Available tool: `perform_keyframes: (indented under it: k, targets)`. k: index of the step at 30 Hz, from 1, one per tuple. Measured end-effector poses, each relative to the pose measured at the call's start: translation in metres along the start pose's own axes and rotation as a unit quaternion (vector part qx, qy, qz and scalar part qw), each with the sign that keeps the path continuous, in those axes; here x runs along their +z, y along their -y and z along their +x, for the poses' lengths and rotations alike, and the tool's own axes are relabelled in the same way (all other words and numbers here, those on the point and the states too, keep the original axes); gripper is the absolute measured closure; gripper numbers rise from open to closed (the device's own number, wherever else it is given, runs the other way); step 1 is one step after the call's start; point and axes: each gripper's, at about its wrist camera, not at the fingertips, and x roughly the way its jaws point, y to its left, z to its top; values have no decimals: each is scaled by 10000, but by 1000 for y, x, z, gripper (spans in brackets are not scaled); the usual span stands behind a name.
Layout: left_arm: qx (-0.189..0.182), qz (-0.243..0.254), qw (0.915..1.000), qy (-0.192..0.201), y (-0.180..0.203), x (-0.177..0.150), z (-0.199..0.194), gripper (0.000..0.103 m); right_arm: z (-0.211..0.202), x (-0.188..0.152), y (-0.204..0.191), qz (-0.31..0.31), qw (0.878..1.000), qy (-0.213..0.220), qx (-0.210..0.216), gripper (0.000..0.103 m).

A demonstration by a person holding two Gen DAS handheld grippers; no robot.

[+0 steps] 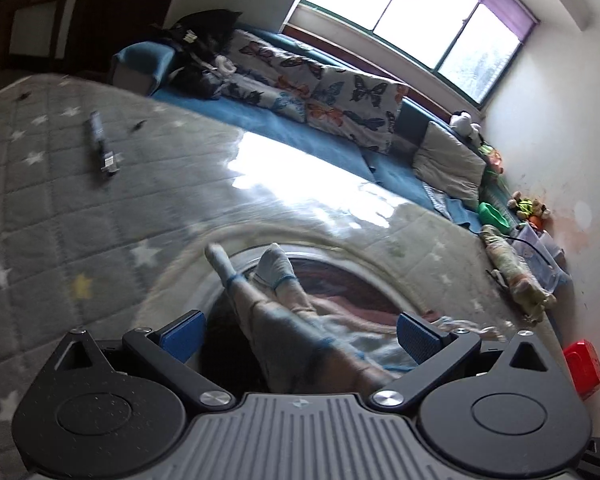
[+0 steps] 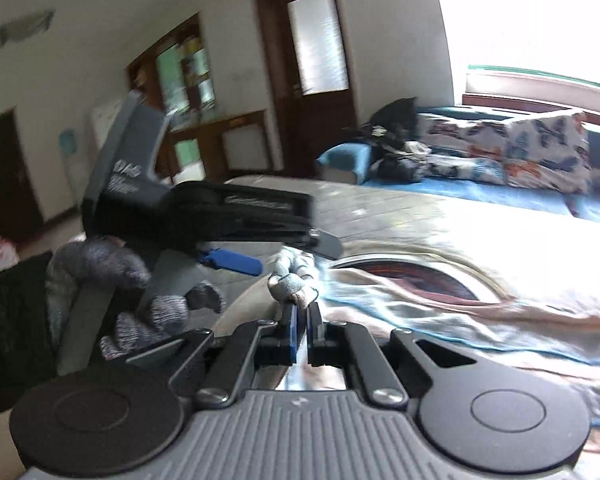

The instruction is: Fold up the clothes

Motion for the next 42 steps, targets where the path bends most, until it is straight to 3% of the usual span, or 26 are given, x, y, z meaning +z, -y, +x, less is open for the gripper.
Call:
perform_keyframes:
  k: [7,14,20,25,31,33,37,42]
  targets:
    - [-534,312,9981,-6,68,-2,26,0,-35,-6,61,596,9960,346,-578,100]
    - [-876,589,9942,-197,123,-19,53,0,-82,-34,122,1305,9820,574,-1240,100]
    - [-522,1303,9894,-374,152,-45,74,0,-108,-72,166,2084,9675,375,-1385,98]
    - [-244,1803,9825,-403,159,-62,81,0,-117,-71,173,1943,9684,426,-1505,91]
    - [-158,2019,9787,-338,157,-68,77,0,-99,-43,175,1480,9799,149,-1331,85]
    - [-127,2028,9786,-323,154,-67,75,0,-83,-34,180,1331,9836,-49,-1219,72]
    - [-20,2076,9778,-266,145,-64,71,0,-51,-21,188,1140,9864,-411,-1113,71]
    - [49,2094,9776,-225,135,-62,67,0,-20,-16,206,1374,9840,-743,-859,69]
